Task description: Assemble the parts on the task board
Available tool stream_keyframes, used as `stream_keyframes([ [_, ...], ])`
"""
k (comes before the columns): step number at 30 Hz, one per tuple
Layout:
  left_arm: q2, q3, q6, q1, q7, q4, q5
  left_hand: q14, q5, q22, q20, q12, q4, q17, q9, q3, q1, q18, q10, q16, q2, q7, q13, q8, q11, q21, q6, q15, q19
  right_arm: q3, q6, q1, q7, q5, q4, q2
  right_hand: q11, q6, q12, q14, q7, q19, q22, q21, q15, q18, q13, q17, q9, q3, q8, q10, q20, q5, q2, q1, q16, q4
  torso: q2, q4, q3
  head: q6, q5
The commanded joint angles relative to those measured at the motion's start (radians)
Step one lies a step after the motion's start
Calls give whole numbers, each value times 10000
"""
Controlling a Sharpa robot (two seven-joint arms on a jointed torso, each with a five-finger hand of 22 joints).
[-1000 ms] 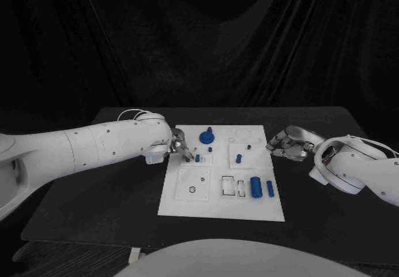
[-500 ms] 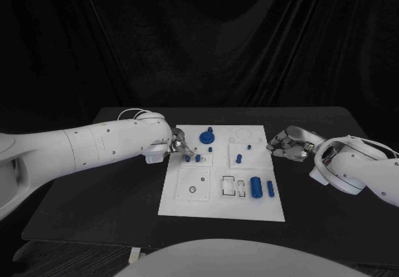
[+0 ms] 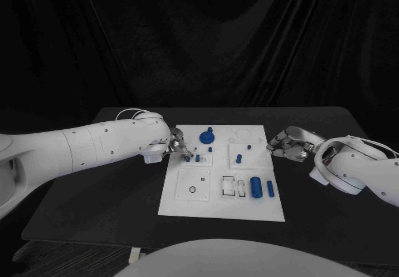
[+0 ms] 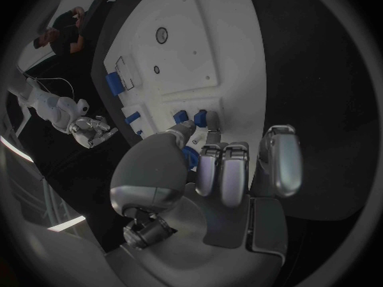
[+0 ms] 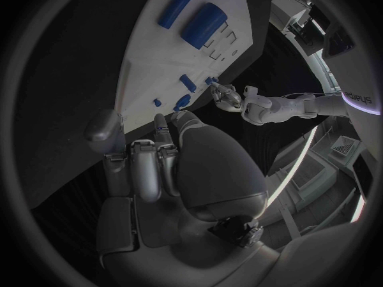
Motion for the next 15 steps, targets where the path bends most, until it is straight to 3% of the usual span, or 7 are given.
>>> stream_keyframes([
  [1,-21,-68,203,-100,-43,21,-10,1037,728,1848,16,-51,-288,2627,7,153,357,141,879,27,-37,-84,2494,64,-15,-63,-23,-23,-50,6,84,-23,-146,-46,-2,7,-26,40,-39,724,29,-66,1084,-65,4,139,2182,1581,-10,41,-32,680,-10,6,-22,104,-51,-10,-5,1,3,2,3],
  [2,-27,-68,207,-100,-23,34,-10,1037,853,1846,4,-66,-493,2627,7,320,576,143,866,27,-57,-106,2484,73,-33,-73,-41,-35,-55,6,86,-23,-147,-46,-3,8,-26,40,-39,724,29,-66,1084,-65,4,139,2182,1581,-10,41,-32,680,-10,6,-22,104,-51,-10,-5,1,4,2,-2],
  [6,-56,-68,231,-100,30,89,-10,1037,724,1841,-16,-73,-838,2627,-13,819,817,146,859,27,-171,-125,2480,99,-53,-92,-44,-51,-65,6,91,-24,-154,-46,-3,8,-26,40,-39,724,29,-66,1084,-65,4,139,2182,1581,-10,41,-32,680,-10,6,-22,104,-51,-10,0,1,2,2,8],
  [15,-93,-68,211,-100,107,135,-10,1037,861,1843,-49,-81,-1396,2627,4,1858,866,145,852,27,-408,-157,2474,199,-82,-90,13,-79,-60,6,97,-25,-171,-46,3,5,-26,40,-39,724,29,-66,1084,-65,4,139,2182,1581,-10,41,-32,680,-10,6,-22,104,-51,-10,1,2,2,2,-15],
])
